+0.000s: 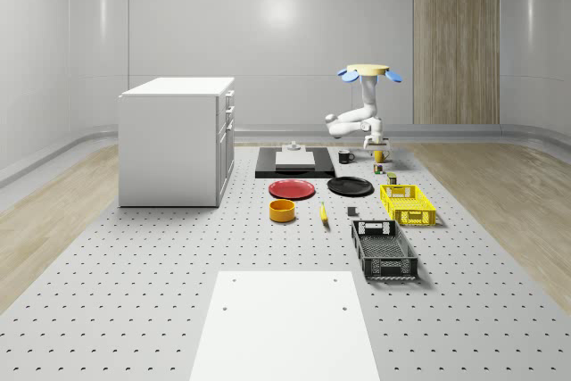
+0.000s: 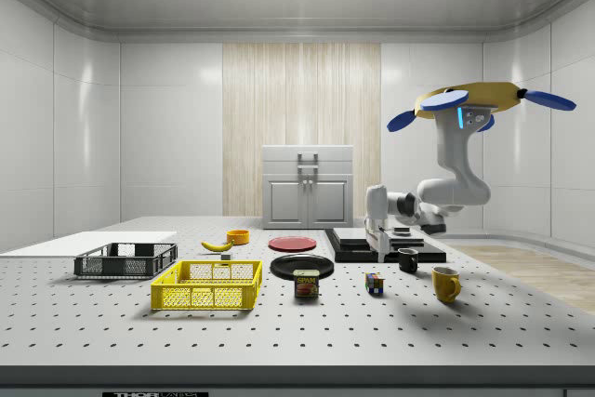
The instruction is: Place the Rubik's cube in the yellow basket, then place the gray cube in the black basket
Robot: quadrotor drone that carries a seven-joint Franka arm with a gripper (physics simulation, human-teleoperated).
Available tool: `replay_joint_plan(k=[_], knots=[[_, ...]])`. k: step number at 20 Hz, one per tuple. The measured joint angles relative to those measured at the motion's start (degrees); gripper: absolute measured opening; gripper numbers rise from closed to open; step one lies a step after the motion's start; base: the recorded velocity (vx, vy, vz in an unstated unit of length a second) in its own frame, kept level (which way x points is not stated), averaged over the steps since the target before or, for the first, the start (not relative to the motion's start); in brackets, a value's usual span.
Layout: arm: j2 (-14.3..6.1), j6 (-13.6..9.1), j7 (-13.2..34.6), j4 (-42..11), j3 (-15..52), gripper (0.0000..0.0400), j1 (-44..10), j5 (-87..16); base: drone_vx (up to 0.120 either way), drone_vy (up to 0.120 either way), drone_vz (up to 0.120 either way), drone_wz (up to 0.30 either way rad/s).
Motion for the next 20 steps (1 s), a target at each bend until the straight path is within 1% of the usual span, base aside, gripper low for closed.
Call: replay_joint_plan(k=[1, 9, 11, 17, 20], knots=[[-0.27, 0.24, 0.08, 0.02, 0.08, 0.04, -0.09, 0.14, 0.08, 0.0, -0.12, 0.0], [-2.31, 2.13, 0.68, 0.16, 0.66, 0.04, -0.73, 1.17, 0.0, 0.0, -0.12, 0.0], [-2.86, 2.71, 0.77, 0.22, 0.53, 0.04, -0.83, 1.18, 0.0, 0.0, 0.0, 0.0], [-4.97, 5.75, 0.52, 0.86, -2.67, 0.04, -0.77, -1.43, 0.0, 0.0, 0.0, 0.0], [-5.73, 6.83, 0.51, 1.13, -3.66, 0.04, -0.88, -2.21, 0.0, 0.0, 0.0, 0.0]])
